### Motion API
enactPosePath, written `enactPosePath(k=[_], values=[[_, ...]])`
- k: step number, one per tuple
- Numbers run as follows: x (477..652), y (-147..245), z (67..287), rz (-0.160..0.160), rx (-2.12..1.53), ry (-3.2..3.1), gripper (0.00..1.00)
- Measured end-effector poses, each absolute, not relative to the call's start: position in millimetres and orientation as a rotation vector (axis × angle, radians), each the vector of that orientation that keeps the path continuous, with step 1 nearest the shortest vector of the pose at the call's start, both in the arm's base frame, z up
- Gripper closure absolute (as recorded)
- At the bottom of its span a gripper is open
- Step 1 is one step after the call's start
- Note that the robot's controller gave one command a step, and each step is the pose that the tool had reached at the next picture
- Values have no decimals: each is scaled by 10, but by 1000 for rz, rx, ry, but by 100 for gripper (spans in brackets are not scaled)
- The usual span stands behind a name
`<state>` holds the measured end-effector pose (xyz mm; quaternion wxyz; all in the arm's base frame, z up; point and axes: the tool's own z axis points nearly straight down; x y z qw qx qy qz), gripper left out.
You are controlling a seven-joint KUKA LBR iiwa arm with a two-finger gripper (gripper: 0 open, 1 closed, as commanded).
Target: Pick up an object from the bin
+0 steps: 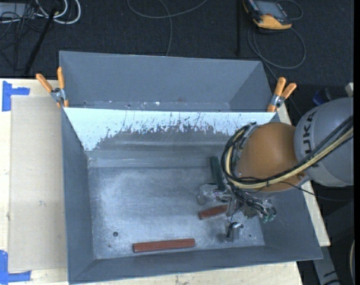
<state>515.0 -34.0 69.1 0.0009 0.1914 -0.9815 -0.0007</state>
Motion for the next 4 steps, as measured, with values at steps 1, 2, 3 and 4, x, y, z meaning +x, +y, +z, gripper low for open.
enactPosePath(k=[1, 2, 3, 4], values=[[5151, -345, 693, -2, 597, -3083, 100], [5151, -346, 692, -2, 595, -3084, 0], [5150, -347, 693, -2, 594, -3084, 100], [5366, -624, 2147, 5, 618, -3089, 100]])
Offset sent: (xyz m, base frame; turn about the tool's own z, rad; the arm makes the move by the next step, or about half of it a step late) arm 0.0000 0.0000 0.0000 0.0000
